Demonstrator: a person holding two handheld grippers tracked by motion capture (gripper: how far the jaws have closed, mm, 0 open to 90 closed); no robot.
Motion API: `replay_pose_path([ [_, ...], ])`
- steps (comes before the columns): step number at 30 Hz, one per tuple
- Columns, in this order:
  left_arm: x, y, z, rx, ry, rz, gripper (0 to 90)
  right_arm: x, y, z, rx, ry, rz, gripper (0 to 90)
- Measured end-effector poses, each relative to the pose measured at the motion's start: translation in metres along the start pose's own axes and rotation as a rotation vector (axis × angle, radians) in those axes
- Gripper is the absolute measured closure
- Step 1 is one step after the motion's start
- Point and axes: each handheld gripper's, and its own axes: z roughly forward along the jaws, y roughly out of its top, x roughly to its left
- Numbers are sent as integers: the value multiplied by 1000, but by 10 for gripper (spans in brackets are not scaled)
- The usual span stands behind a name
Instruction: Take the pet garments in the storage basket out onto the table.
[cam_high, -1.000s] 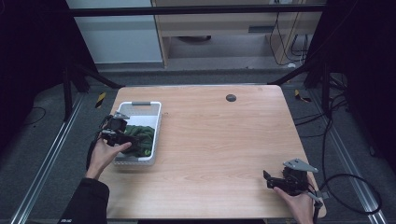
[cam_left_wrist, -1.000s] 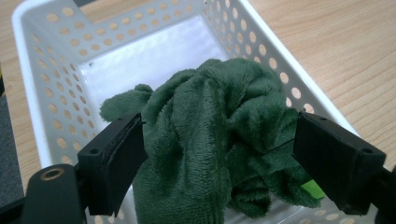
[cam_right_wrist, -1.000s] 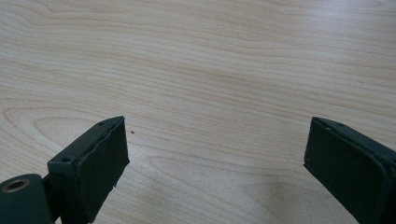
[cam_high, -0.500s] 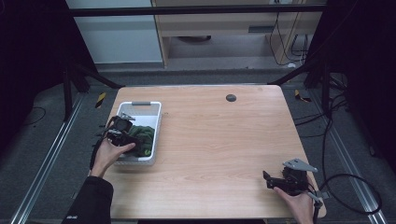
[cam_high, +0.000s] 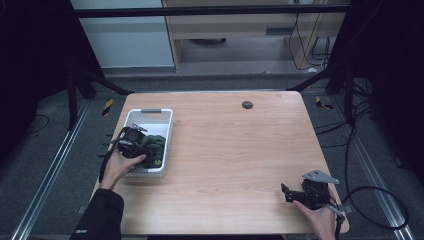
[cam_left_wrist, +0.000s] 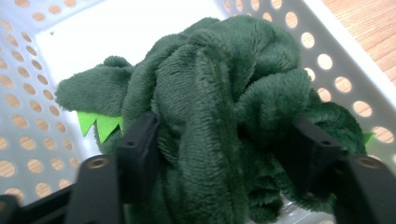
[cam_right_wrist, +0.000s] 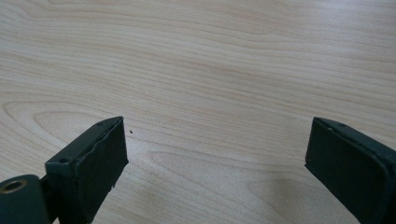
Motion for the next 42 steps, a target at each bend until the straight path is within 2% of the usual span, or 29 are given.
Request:
replay_pose_path([
  [7, -2, -1, 2, 23, -5, 3, 597, 0, 0, 0, 6, 3, 4, 54],
  [8, -2, -1, 2, 34, -13, -7, 597, 0, 0, 0, 6, 4, 4, 54],
  [10, -1, -1, 4, 47, -21, -14, 690, 0, 0, 0, 6, 6, 5, 54],
  [14, -1, -3, 5, 53, -29, -26, 756, 0, 0, 0, 7, 7, 4, 53],
  [25, 2, -6, -13, -6, -38, -31, 784, 0, 0, 1, 9, 7, -1, 51],
  [33, 4, 0, -42, -45, -33, -5, 791, 0, 0, 1, 7, 9, -2, 51],
  [42, 4, 4, -62, -58, -26, 22, 793, 0, 0, 1, 6, 9, -6, 51],
])
